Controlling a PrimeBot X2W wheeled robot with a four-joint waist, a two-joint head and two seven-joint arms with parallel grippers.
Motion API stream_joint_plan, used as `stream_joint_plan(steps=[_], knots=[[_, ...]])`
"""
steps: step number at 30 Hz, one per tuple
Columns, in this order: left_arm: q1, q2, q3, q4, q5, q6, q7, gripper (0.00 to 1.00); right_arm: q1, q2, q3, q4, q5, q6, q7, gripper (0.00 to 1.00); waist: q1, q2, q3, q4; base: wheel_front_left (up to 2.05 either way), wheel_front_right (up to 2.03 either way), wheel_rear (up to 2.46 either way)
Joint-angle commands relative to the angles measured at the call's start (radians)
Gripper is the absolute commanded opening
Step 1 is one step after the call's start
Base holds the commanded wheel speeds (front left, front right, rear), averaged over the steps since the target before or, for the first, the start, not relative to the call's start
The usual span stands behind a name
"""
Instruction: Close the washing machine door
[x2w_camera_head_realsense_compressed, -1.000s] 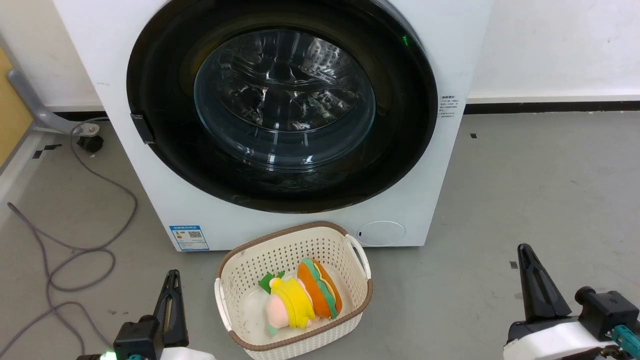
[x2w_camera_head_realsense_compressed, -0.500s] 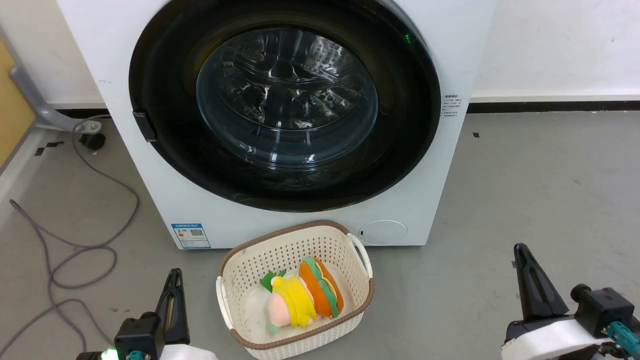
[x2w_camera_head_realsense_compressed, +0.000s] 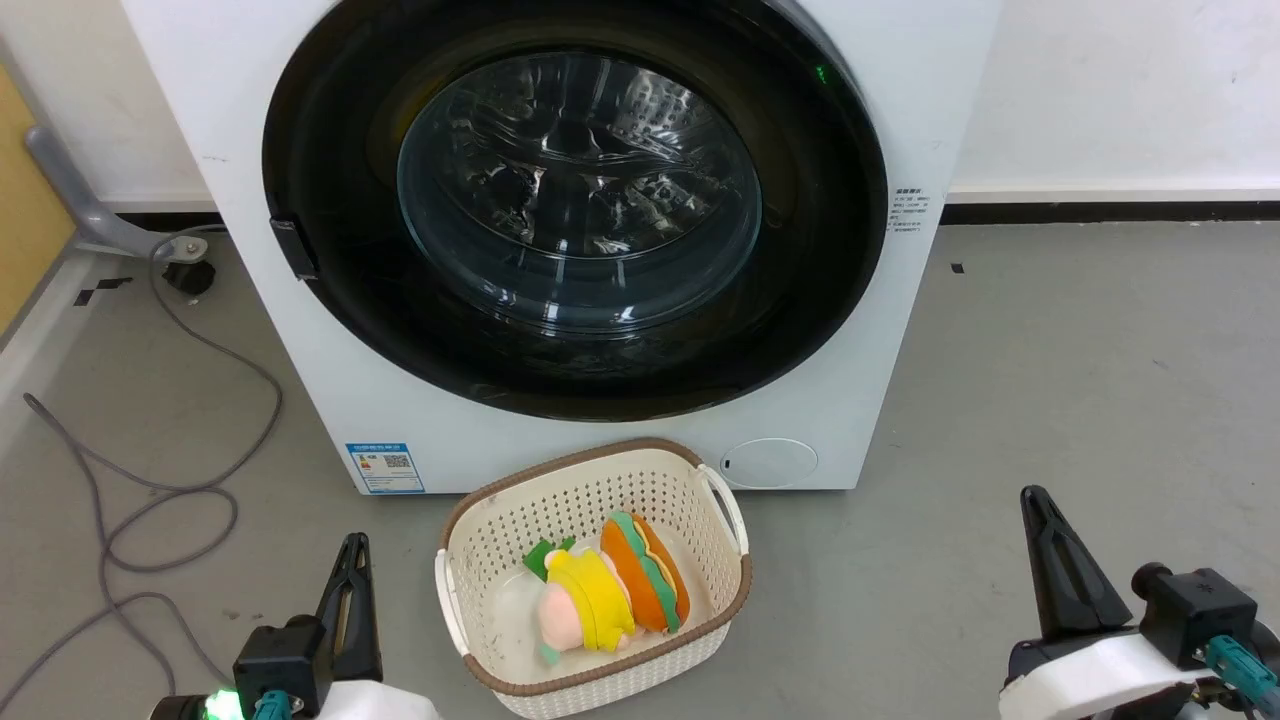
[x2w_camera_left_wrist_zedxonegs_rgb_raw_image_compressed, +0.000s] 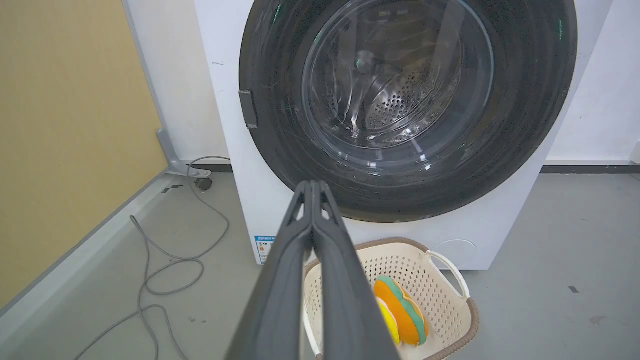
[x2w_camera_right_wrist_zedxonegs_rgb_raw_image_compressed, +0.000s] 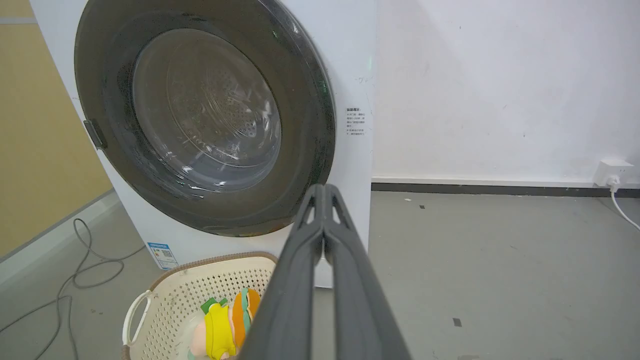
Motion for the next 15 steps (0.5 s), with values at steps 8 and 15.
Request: stream_joint_plan(steps=[8, 15], knots=[[-0.022, 0.000, 0.000, -0.010, 0.009, -0.011, 0.020, 0.00, 0.002, 0.003, 0.006, -0.017, -0.018, 0.000, 0.020, 0.00, 0.0001, 0.0000, 0.002, 0.003, 0.00, 0.00, 0.00], [-0.028, 0.000, -0.001, -0.014, 0.012, -0.017, 0.037, 0.00, 0.002, 0.003, 0.009, -0.026, -0.027, 0.000, 0.037, 0.00, 0.0001, 0.0000, 0.004, 0.007, 0.00, 0.00, 0.00]])
